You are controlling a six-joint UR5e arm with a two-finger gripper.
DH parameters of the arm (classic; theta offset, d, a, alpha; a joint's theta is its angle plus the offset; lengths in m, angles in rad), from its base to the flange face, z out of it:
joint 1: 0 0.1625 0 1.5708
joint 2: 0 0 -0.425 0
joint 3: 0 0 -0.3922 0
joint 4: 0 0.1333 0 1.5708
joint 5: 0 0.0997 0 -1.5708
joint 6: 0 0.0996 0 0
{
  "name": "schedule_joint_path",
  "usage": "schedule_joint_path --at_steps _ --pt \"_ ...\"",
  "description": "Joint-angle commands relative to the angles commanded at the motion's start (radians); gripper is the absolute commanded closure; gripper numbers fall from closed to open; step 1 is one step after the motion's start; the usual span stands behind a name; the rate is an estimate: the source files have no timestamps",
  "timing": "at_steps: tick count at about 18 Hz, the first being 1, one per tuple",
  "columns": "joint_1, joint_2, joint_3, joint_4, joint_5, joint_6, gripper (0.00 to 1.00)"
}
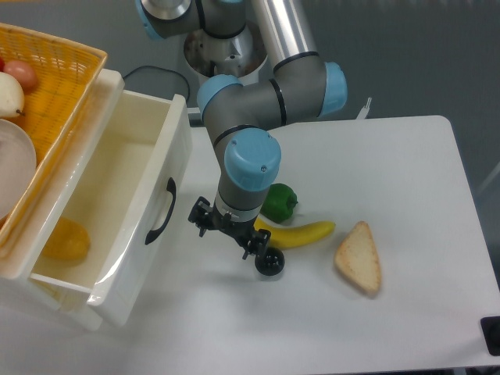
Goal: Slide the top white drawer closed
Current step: 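Move the gripper toward the front face of the open white drawer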
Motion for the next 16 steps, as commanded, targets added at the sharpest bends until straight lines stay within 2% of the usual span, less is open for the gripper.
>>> schedule_joint_path --at_steps 16 --pt "-0.034 0.003 -0.002 -0.002 -0.002 0.003 0.00"
